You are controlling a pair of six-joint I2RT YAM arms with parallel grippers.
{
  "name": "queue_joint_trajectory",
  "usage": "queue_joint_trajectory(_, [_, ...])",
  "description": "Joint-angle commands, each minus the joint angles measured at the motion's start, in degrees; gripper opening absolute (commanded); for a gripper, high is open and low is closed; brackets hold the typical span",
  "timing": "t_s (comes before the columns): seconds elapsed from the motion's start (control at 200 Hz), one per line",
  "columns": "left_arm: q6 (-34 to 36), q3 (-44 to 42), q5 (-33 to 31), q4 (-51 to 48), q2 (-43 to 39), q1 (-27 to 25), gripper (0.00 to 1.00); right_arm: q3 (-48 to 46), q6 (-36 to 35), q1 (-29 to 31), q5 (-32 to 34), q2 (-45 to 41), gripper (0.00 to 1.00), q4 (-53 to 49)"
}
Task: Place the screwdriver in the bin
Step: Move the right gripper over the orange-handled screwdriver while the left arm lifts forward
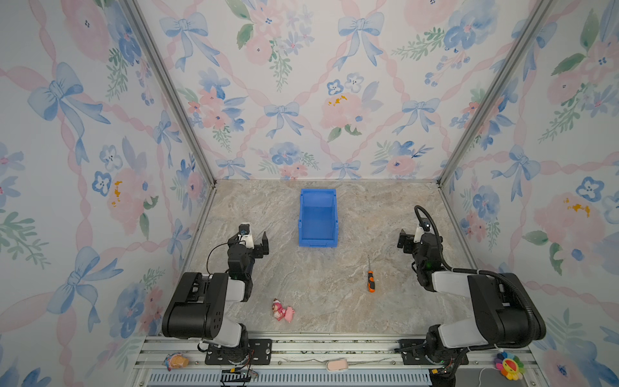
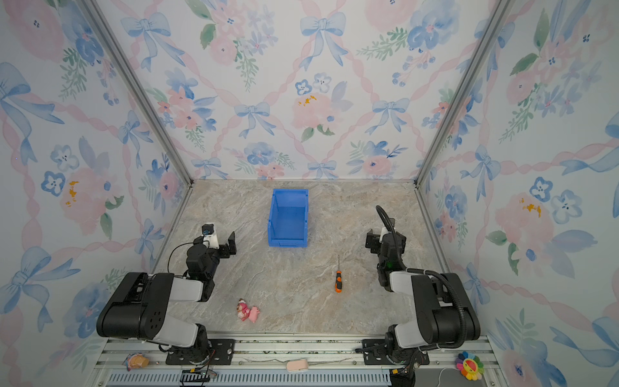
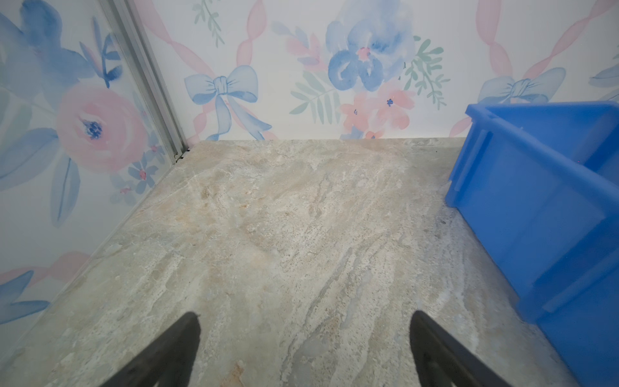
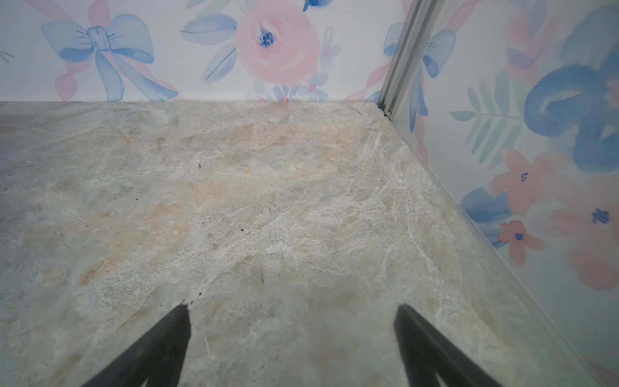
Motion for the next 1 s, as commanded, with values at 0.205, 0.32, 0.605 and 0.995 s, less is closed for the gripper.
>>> queue_joint_trajectory(0.205, [-3.45, 1.96, -2.80, -18.34, -11.61, -3.10, 0.98, 13.73, 5.07, 9.59, 10.25, -11.80, 0.97, -35.27])
queue_joint_trajectory(0.32, [-3.60, 4.72, -3.86, -26.70, -14.55, -3.60, 0.98, 19.69, 9.58, 13.70, 12.85, -11.38, 0.97, -46.92])
queue_joint_trajectory(0.605, [-12.89, 12.68, -8.93, -42.91, -16.60, -5.07, 0.98, 25.87, 26.56, 20.12, 14.05, -12.11, 0.97, -68.30])
queue_joint_trajectory(0.995, [-17.46, 15.12, 6.85, -47.66, -16.99, -5.18, 0.98, 28.60, 35.34, 25.45, 7.41, -10.39, 0.97, -83.90])
